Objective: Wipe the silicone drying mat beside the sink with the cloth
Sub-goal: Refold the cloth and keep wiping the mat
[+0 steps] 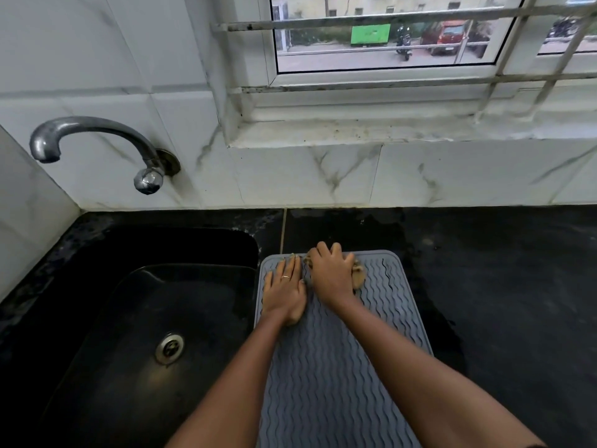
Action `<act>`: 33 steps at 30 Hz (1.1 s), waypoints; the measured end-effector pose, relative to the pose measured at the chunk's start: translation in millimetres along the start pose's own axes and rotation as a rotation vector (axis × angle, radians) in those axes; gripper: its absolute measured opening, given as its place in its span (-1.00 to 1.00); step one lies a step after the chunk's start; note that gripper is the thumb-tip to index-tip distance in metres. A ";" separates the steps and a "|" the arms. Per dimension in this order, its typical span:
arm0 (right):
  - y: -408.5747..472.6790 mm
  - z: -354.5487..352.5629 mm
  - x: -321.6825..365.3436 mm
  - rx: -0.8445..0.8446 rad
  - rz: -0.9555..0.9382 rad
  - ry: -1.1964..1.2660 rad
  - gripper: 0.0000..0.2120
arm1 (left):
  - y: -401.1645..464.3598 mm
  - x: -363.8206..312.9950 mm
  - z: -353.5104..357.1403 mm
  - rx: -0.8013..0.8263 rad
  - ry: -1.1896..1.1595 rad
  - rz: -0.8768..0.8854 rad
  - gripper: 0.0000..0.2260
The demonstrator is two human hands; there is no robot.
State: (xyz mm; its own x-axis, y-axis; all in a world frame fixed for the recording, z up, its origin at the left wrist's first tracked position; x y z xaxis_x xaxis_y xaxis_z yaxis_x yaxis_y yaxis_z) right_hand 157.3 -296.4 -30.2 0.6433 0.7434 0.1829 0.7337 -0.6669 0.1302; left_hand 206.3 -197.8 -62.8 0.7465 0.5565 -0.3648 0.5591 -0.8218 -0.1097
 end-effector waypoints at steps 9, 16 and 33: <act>-97.5 -14.5 -26.5 0.124 -0.074 0.167 -0.70 | -2.5 -2.3 -4.6 0.015 -0.009 0.009 -0.51; -105.3 -28.7 -40.5 0.166 -0.115 0.346 -0.80 | -2.5 -3.4 -4.2 0.012 -0.004 0.014 -0.51; -160.2 -23.8 -22.8 0.183 -0.074 0.228 -0.60 | -8.2 -1.1 -8.7 0.055 -0.087 0.023 -0.51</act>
State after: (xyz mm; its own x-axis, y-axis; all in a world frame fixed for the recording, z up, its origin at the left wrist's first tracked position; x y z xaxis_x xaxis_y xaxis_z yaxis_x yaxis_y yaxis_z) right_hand 19.9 -207.7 -32.0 0.5359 0.7457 0.3959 0.8175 -0.5755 -0.0224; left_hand 204.0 -190.6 -53.5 0.7231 0.5271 -0.4465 0.5199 -0.8408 -0.1505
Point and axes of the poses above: each hand's wrist, its own y-axis towards the middle knuckle, its own z-axis out of the palm, x = y × z, the point moved 2 cm from there along y, towards the middle knuckle, and after that the axes turned 14 degrees about z, right-handed, at the moved point
